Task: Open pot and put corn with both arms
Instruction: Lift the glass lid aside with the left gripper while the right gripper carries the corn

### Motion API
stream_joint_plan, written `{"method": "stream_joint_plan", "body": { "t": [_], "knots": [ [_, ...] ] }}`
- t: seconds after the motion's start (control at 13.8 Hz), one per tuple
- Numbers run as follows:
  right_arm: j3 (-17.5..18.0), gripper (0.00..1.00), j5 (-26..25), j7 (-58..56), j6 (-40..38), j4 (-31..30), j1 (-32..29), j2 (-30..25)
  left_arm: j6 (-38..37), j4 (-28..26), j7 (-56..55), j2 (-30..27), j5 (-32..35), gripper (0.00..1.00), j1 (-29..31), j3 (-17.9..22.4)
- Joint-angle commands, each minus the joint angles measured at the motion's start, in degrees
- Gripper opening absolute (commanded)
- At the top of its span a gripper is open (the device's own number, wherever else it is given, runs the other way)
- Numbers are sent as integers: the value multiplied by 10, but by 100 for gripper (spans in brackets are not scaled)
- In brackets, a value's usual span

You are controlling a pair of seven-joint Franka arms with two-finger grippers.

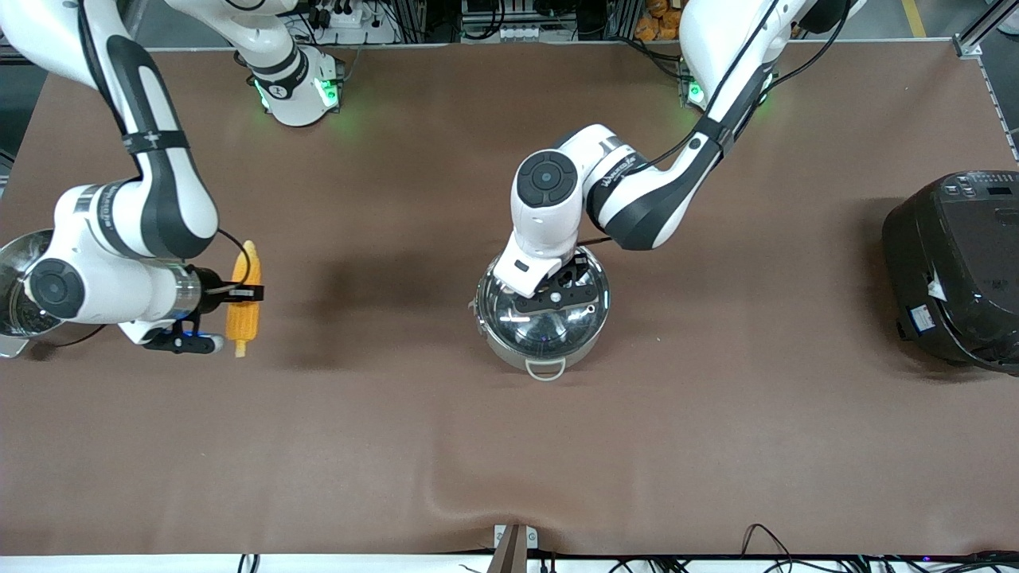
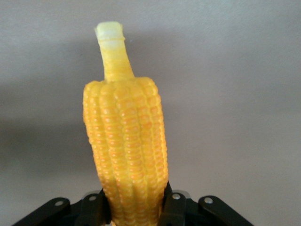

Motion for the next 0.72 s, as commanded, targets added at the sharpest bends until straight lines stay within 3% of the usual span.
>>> {"method": "stream_joint_plan", "body": {
  "t": [0.0, 0.36, 0.65],
  "knots": [
    [-3, 0, 18, 56, -34, 28, 24, -1, -59, -2, 7, -62, -12, 0, 27, -5],
    [-3, 0, 19, 181, -69, 72, 88, 3, -142, -9, 133, -130, -60, 0, 114, -4],
    [-4, 0, 54, 307, -70, 116, 165, 32, -144, -75, 266, -180, -68, 0, 206, -4]
  ]
}}
